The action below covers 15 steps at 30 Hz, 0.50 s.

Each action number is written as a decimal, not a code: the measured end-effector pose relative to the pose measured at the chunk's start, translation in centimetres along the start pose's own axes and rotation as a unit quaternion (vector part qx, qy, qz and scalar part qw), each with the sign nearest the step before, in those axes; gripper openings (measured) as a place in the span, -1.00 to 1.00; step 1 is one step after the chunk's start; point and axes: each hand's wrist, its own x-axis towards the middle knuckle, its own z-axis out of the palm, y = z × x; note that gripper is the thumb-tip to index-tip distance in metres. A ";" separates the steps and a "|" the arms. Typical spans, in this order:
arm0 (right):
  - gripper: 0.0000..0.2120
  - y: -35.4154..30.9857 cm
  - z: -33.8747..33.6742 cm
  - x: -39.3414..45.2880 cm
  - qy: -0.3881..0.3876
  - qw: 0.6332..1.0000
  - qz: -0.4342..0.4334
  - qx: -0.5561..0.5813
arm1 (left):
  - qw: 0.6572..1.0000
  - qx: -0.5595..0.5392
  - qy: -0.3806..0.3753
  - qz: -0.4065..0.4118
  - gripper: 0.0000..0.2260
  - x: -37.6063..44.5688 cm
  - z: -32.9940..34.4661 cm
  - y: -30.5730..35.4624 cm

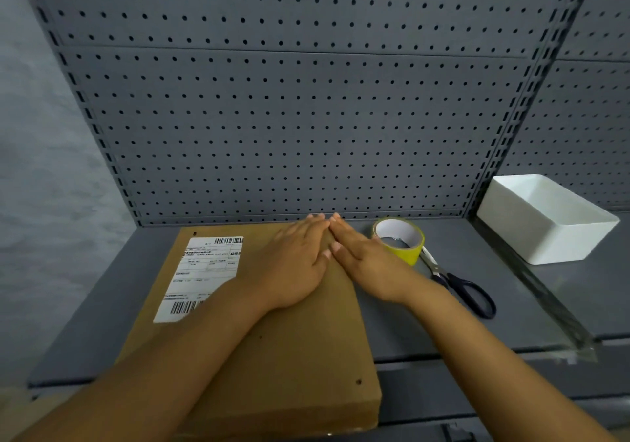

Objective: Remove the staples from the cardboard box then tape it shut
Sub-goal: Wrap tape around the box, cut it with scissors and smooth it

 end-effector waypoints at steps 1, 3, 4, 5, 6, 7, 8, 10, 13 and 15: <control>-0.49 0.0 0.1 0.1 0.012 1.000 0.000 -0.005 | 1.000 -0.003 -0.003 0.002 -0.50 0.0 0.0 -0.1; -0.49 -0.3 0.6 0.3 0.049 0.998 -0.006 0.050 | 1.000 -0.004 -0.001 0.007 -0.50 0.1 0.0 -0.2; -0.50 -0.3 0.9 0.4 0.053 0.994 -0.014 0.094 | 1.000 -0.004 0.002 0.010 -0.50 0.1 0.0 -0.2; -0.51 -0.2 1.1 0.4 0.048 0.992 -0.018 0.119 | 1.000 -0.005 0.003 0.012 -0.50 0.0 0.0 -0.2; -0.50 -0.2 1.2 0.4 0.039 0.992 -0.011 0.121 | 1.000 -0.006 0.004 0.013 -0.49 0.0 0.0 -0.1; -0.49 -0.1 1.3 0.4 0.035 0.992 -0.003 0.118 | 1.000 -0.009 0.003 0.012 -0.48 0.0 0.0 -0.1; -0.47 -0.1 1.4 0.3 0.040 0.991 0.012 0.128 | 1.000 -0.012 0.002 0.010 -0.47 -0.1 -0.1 -0.1; -0.46 -0.2 1.6 0.2 0.054 0.979 0.049 0.190 | 1.000 -0.017 0.004 0.009 -0.46 -0.1 -0.1 -0.1; -0.47 -0.1 1.6 0.4 0.029 0.968 0.060 0.241 | 1.000 -0.001 0.003 0.030 -0.54 0.0 0.1 -0.2; -0.44 -0.5 1.9 0.5 0.052 0.965 0.065 0.249 | 0.999 0.004 -0.005 0.037 -0.57 0.2 0.2 -0.2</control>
